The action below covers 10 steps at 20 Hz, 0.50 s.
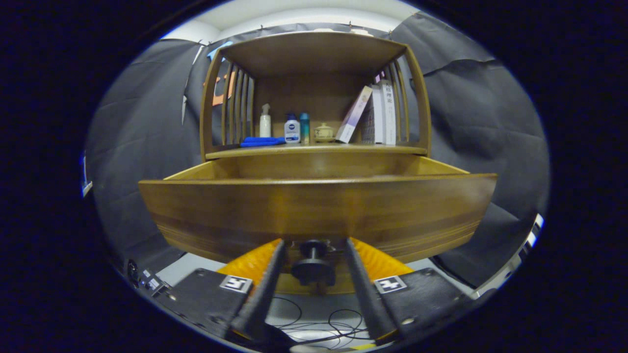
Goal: Pull open the drawer, take out the items inside it, and place them on the countertop above the cabinet.
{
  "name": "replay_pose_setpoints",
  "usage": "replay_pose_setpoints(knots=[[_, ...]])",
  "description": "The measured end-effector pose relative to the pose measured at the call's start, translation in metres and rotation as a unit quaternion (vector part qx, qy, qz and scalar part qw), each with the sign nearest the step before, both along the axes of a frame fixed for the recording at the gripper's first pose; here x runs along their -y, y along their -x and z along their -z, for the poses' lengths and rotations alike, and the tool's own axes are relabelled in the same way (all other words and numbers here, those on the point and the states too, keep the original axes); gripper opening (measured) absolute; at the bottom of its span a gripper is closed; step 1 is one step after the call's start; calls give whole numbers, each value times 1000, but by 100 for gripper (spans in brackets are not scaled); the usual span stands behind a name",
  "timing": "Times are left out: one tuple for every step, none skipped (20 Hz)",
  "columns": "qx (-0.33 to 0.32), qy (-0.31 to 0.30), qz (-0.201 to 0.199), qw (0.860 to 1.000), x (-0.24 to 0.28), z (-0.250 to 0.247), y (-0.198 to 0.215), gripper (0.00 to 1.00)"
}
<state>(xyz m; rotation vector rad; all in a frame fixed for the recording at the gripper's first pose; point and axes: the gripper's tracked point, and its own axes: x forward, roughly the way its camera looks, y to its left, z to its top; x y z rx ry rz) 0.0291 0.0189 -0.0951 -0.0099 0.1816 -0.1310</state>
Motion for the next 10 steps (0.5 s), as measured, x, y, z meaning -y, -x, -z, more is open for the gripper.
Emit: replay_pose_setpoints(knots=[[7,-1,2,1000,2,-14,6,84],[18,-2,5,1000,7,-29,12,96],[31,-2,7,1000,12,-48,17,97],[40,4,12,999,18,-67,19,97],[42,13,18,999,27,-83,20,99],[45,21,22,999,33,-102,18,100],[45,23,22,998,36,-119,14,100],[44,22,11,999,34,-137,7,100],[39,23,-6,999,30,-150,-2,100],[27,28,-19,999,28,-161,-13,100]])
